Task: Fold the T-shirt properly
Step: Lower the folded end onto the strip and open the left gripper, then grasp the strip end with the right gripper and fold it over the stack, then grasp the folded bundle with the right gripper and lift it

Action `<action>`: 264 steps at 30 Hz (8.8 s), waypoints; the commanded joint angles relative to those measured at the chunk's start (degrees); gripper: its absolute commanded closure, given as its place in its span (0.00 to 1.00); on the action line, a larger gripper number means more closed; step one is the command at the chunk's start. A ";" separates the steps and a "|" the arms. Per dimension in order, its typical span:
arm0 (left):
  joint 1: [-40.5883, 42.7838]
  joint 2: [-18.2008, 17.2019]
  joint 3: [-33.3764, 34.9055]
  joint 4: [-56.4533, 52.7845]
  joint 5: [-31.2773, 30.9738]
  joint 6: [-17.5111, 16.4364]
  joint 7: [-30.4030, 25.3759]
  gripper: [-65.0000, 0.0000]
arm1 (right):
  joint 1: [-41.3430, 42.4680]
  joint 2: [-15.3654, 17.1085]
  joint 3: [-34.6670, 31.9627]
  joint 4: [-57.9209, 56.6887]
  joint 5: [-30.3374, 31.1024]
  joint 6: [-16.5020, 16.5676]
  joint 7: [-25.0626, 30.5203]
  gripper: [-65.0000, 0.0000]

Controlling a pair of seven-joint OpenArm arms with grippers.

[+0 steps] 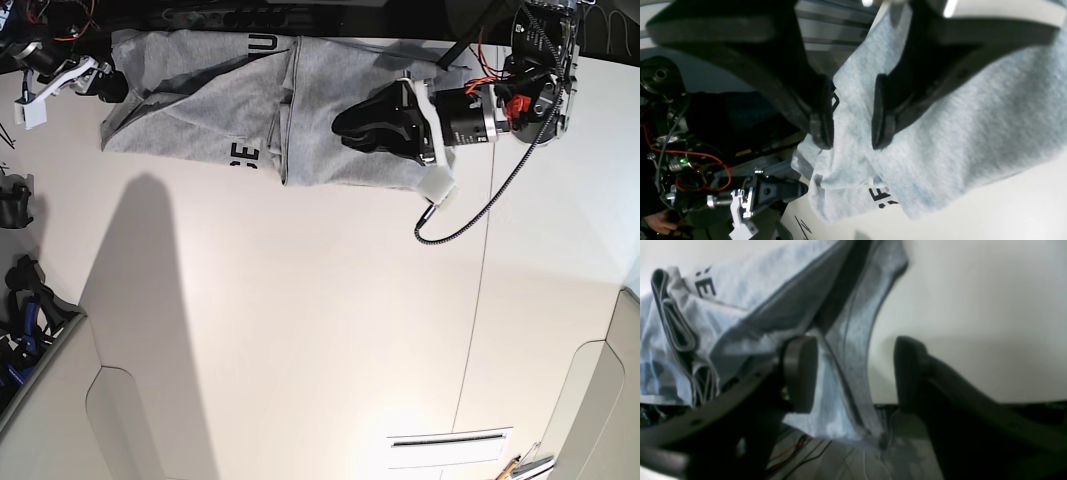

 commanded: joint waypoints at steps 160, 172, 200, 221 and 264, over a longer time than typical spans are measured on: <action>4.02 -1.07 -20.85 -14.82 23.02 3.08 -9.20 1.00 | 17.49 -17.51 -68.35 0.24 -21.29 1.90 16.22 1.00; 4.04 -1.07 -20.85 -14.80 23.02 3.08 -9.20 1.00 | 21.38 -17.55 -74.03 -7.10 -20.59 1.84 14.84 1.00; 4.04 -1.09 -20.87 -14.80 22.51 3.06 -9.18 1.00 | 31.41 -17.59 -77.92 4.87 -13.64 1.64 2.47 0.70; 4.02 -1.09 -20.87 -14.80 21.84 3.06 -9.07 1.00 | 19.08 -17.29 -46.23 9.57 -19.34 -0.04 -1.36 1.00; 2.69 -1.42 -23.71 -14.05 21.42 3.02 -8.98 1.00 | 14.62 -15.87 -81.11 9.40 -20.65 1.05 5.81 1.00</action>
